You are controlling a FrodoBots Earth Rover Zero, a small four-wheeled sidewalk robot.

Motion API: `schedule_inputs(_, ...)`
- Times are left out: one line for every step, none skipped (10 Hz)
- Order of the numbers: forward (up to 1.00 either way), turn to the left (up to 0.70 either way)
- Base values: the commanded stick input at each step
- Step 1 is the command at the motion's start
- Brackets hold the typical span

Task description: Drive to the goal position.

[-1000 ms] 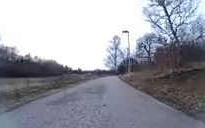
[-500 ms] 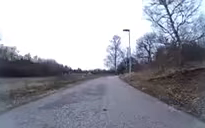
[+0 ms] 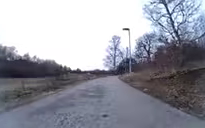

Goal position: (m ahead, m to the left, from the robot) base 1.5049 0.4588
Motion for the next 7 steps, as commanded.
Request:
schedule_inputs(0.50,0.00)
schedule_inputs(0.50,0.00)
schedule_inputs(0.50,0.00)
schedule_inputs(0.50,0.00)
schedule_inputs(0.50,0.00)
schedule_inputs(0.50,0.00)
schedule_inputs(0.50,0.00)
